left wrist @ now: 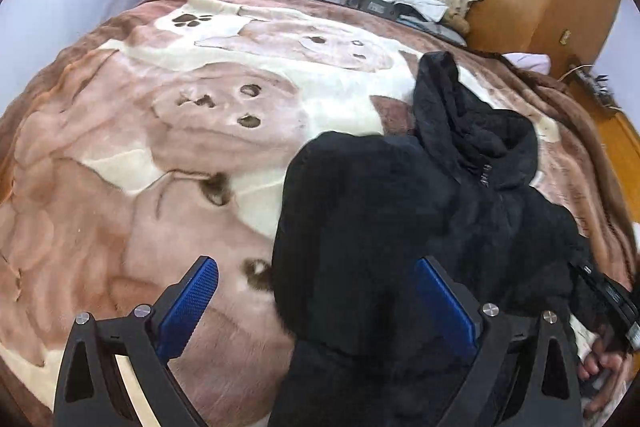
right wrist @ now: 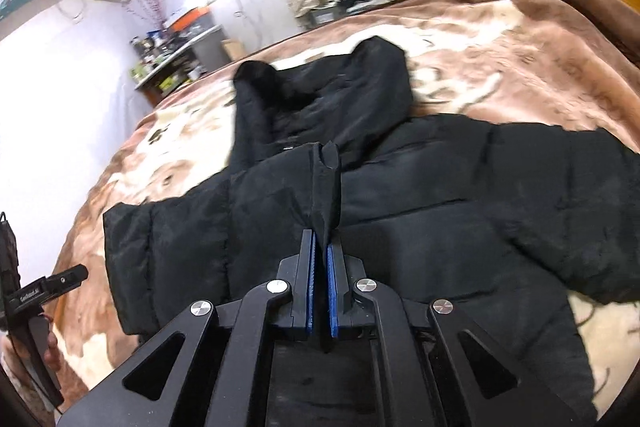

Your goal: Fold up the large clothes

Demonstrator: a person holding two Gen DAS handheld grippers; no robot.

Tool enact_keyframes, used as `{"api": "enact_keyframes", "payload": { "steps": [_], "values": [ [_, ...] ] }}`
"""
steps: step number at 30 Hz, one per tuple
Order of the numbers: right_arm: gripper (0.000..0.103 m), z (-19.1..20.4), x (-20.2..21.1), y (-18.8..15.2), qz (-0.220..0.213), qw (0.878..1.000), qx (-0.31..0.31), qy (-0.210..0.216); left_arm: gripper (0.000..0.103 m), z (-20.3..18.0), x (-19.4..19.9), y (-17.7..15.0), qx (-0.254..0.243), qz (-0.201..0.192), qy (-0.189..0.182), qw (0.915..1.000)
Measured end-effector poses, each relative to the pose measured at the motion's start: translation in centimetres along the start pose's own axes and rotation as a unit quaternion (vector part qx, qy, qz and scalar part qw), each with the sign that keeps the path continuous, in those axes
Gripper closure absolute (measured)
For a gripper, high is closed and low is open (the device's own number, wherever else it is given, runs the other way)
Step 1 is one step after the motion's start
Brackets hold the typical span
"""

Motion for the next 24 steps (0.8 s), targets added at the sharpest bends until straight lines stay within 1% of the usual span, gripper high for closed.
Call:
{"api": "enact_keyframes", "payload": {
  "steps": [3, 4, 5, 7, 8, 10, 11, 13, 15, 17, 18, 19, 20, 22, 24],
  "values": [
    [0.098, -2.0, 0.2, 0.0, -0.008, 1.000, -0.012, -0.020, 0.003, -2.1, -1.9, 0.5, -0.037, 0.002, 0.020, 0.9991],
    [0.098, -2.5, 0.4, 0.1, -0.011, 1.000, -0.012, -0.024, 0.005, -2.5, -2.6, 0.6, -0.048, 0.001, 0.033, 0.9983],
    [0.098, -2.9, 0.4, 0.1, -0.013, 0.999, -0.012, -0.030, 0.009, -2.8, -3.2, 0.7, -0.052, 0.001, 0.045, 0.9977],
    [0.098, -3.7, 0.0, -0.1, -0.004, 0.999, -0.008, -0.043, 0.009, -3.1, -4.7, 0.8, -0.053, 0.009, 0.060, 0.9968],
    [0.098, -4.0, -0.1, -0.4, 0.003, 0.999, -0.006, -0.051, 0.009, -3.2, -5.7, 0.7, -0.046, 0.024, 0.058, 0.9970],
    [0.098, -4.5, -0.4, -0.8, 0.012, 0.997, 0.005, -0.069, 0.009, -3.0, -7.1, 0.3, -0.037, 0.048, 0.068, 0.9958],
    [0.098, -4.7, -0.6, -1.0, 0.015, 0.997, 0.012, -0.081, 0.009, -2.8, -7.6, 0.1, -0.033, 0.052, 0.073, 0.9955],
    [0.098, -5.0, -0.9, -1.2, 0.018, 0.996, 0.015, -0.086, 0.008, -3.0, -8.4, 0.0, -0.044, 0.049, 0.077, 0.9949],
    [0.098, -5.5, -1.5, -1.5, 0.028, 0.994, 0.022, -0.105, 0.008, -3.2, -9.2, -0.3, -0.045, 0.060, 0.069, 0.9947],
    [0.097, -6.0, -2.0, -1.9, 0.031, 0.993, 0.023, -0.115, 0.006, -2.8, -10.1, -0.4, -0.019, 0.075, 0.059, 0.9952],
    [0.097, -6.2, -2.2, -1.9, 0.033, 0.992, 0.023, -0.117, 0.005, -2.8, -10.4, -0.4, -0.017, 0.078, 0.060, 0.9950],
    [0.094, -6.4, -2.4, -2.1, 0.036, 0.992, 0.023, -0.118, 0.003, -2.8, -10.7, -0.4, -0.017, 0.079, 0.063, 0.9947],
    [0.088, -6.7, -2.7, -2.3, 0.043, 0.991, 0.020, -0.122, 0.002, -2.9, -11.0, -0.4, -0.021, 0.078, 0.067, 0.9945],
    [0.084, -6.9, -2.8, -2.3, 0.051, 0.991, 0.015, -0.121, 0.002, -3.1, -11.0, -0.5, -0.024, 0.076, 0.072, 0.9942],
    [0.080, -6.7, -2.2, -2.1, 0.053, 0.989, 0.018, -0.136, 0.002, -3.1, -10.9, -0.4, -0.015, 0.079, 0.068, 0.9944]
  ]
}}
Point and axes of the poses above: each gripper's, at about its wrist camera, not at the fingertips, and x roughly against the way its jaws point, z to its left, y to its top, the point moved 6 cm from there along -x, roughly the way its jaws point, and after that the axes turned 7 degrees about y, right-handed, at the moved point
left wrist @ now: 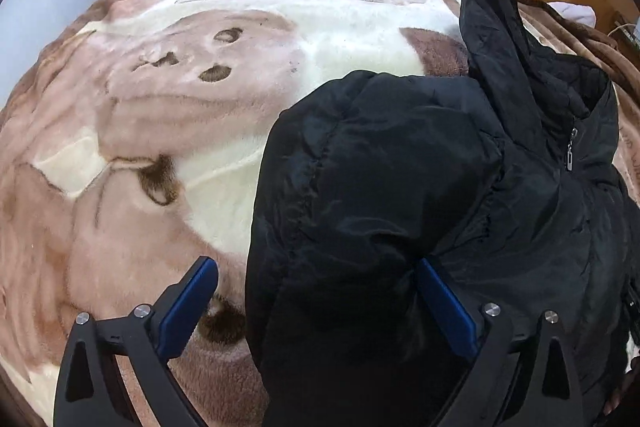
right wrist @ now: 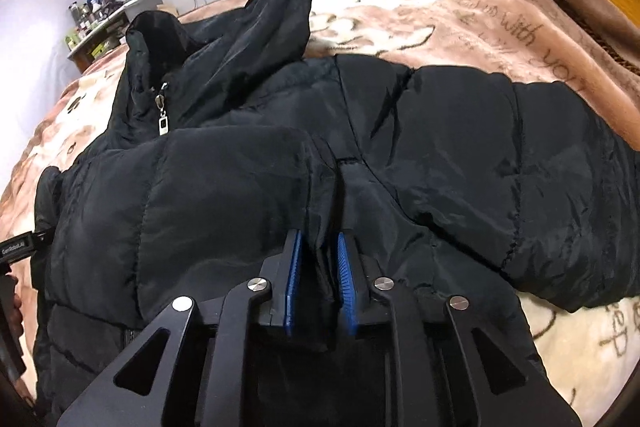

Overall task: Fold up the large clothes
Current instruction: 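Open the right gripper and grasp the other black sleeve cuff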

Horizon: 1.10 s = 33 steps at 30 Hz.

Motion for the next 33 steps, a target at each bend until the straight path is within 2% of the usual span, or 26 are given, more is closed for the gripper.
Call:
{"api": "enact_keyframes", "payload": {
  "steps": [3, 5, 6, 8, 9, 10, 11, 16, 19, 23, 26, 30, 33],
  "values": [
    [0.075, 0.8, 2.5, 0.8, -0.054, 0.998, 0.020, -0.016, 0.002, 0.1, 1.3, 0.2, 0.001, -0.017, -0.013, 0.9998],
    [0.058, 2.9, 4.2, 1.4, -0.098, 0.994, 0.046, 0.001, 0.002, 0.1, 1.9, 0.1, -0.013, -0.032, 0.002, 0.9994],
    [0.055, 4.3, 4.2, 1.4, -0.103, 0.992, 0.065, 0.020, 0.002, 0.0, 2.0, 0.0, -0.018, -0.033, 0.003, 0.9993],
    [0.053, 6.7, 2.6, 0.9, -0.072, 0.991, 0.100, 0.058, 0.002, 0.0, 1.7, -0.2, -0.017, -0.021, -0.002, 0.9996],
    [0.053, 7.3, 1.2, 0.5, -0.044, 0.991, 0.108, 0.057, 0.002, 0.2, 1.6, -0.4, -0.011, -0.013, -0.008, 0.9998],
    [0.053, 7.3, -0.2, -0.1, -0.017, 0.993, 0.109, 0.039, 0.002, 0.4, 1.5, -0.5, -0.004, -0.007, -0.013, 0.9999],
    [0.053, 7.1, -1.2, -0.5, -0.006, 0.994, 0.107, 0.031, 0.002, 0.5, 1.4, -0.6, 0.001, 0.000, -0.020, 0.9998],
    [0.053, 6.6, -1.4, -0.6, 0.008, 0.994, 0.108, 0.027, 0.003, 1.1, 2.4, -1.1, -0.001, -0.002, -0.013, 0.9999],
    [0.053, 5.7, 1.2, 0.6, -0.022, 0.996, 0.086, 0.028, 0.003, 1.3, 4.4, -1.5, 0.002, -0.018, -0.028, 0.9995],
    [0.053, 2.3, 5.6, 1.1, -0.058, 0.997, 0.037, 0.027, 0.003, 1.4, 7.9, -2.1, -0.013, -0.063, -0.024, 0.9977],
    [0.053, -1.1, 8.5, 0.5, -0.070, 0.997, -0.004, 0.019, 0.003, 0.7, 10.6, -3.4, -0.021, -0.077, -0.049, 0.9956],
    [0.051, -6.8, 13.1, -1.0, -0.097, 0.994, -0.048, -0.009, 0.003, -1.6, 14.7, -6.4, -0.057, -0.109, -0.065, 0.9903],
    [0.047, -11.5, 16.6, -3.0, -0.110, 0.990, -0.073, -0.044, 0.003, -4.1, 16.4, -8.6, -0.076, -0.113, -0.081, 0.9874]
  ]
}}
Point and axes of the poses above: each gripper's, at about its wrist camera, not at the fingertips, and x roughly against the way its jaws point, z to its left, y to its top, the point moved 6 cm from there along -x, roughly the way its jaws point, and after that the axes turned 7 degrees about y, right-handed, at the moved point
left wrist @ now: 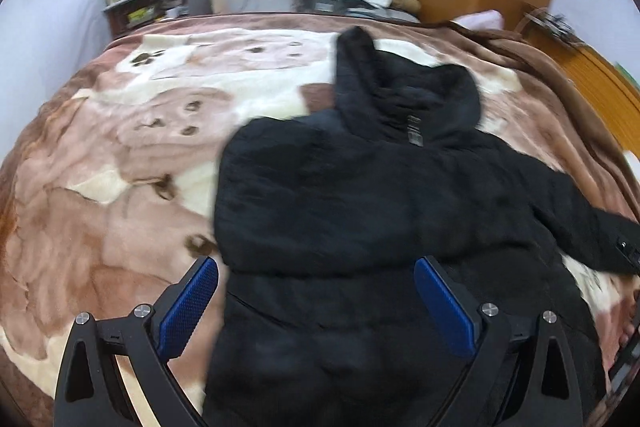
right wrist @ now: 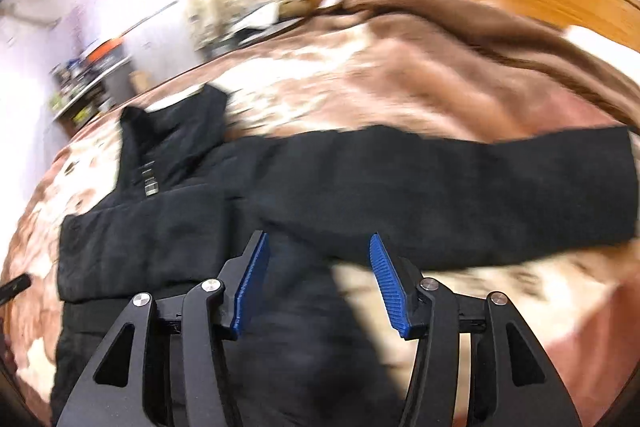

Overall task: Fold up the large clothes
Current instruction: 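Open the right gripper and grasp the other black sleeve cuff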

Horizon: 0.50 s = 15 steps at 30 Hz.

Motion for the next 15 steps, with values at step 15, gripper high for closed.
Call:
{"api": "enact_keyframes", "payload": {
  "steps": [15],
  "values": [
    [0.037, -18.0, 6.1, -3.0, -0.044, 0.989, -0.118, -0.083, 0.003, -12.9, 1.1, -5.0, -0.033, 0.030, -0.074, 0.9963]
  ]
}}
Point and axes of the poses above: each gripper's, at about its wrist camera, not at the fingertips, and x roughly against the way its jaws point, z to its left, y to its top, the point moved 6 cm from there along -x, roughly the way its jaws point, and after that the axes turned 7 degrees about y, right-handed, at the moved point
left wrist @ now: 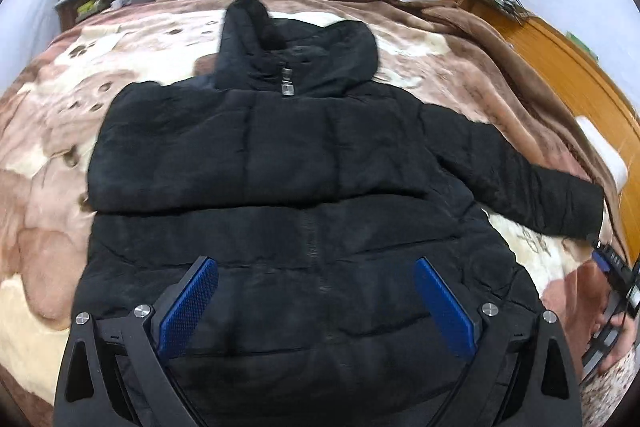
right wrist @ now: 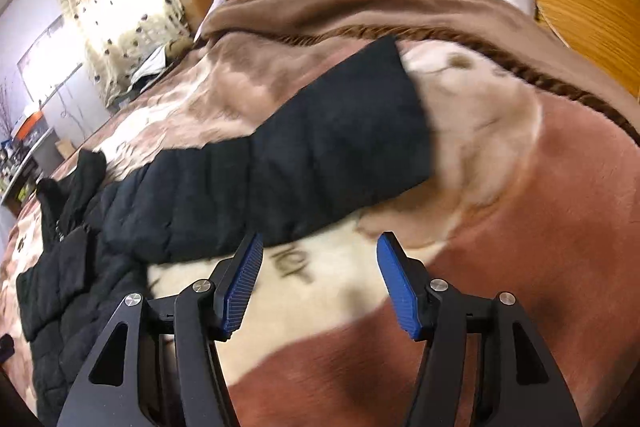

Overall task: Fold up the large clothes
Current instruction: 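Open the right gripper and grasp the other black sleeve cuff, then fold the held sleeve across the jacket body with the right gripper, release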

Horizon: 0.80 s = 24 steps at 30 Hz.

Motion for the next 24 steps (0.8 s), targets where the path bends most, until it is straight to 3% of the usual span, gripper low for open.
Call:
{"api": "enact_keyframes", "payload": {
  "steps": [1, 7, 18, 24],
  "values": [
    [0.033, -0.9, -0.1, 0.4, -0.005, 1.000, -0.007, -0.001, 0.003, -0.5, -0.3, -0.2, -0.002, 0.004, 0.000, 1.0000],
    [0.032, -3.2, -2.3, 1.9, -0.003, 1.000, -0.022, -0.005, 0.003, -2.8, -2.2, -1.6, -0.002, 0.030, -0.010, 0.9995],
    [0.032, -4.0, -4.4, 2.6, -0.001, 0.999, -0.028, -0.019, 0.003, -2.6, -4.4, -2.3, 0.008, 0.057, -0.007, 0.9983],
    [0.065, -4.3, -3.9, 2.9, -0.006, 0.999, -0.051, -0.015, 0.003, -1.9, -4.7, -2.2, 0.013, 0.058, -0.007, 0.9982]
  ]
}}
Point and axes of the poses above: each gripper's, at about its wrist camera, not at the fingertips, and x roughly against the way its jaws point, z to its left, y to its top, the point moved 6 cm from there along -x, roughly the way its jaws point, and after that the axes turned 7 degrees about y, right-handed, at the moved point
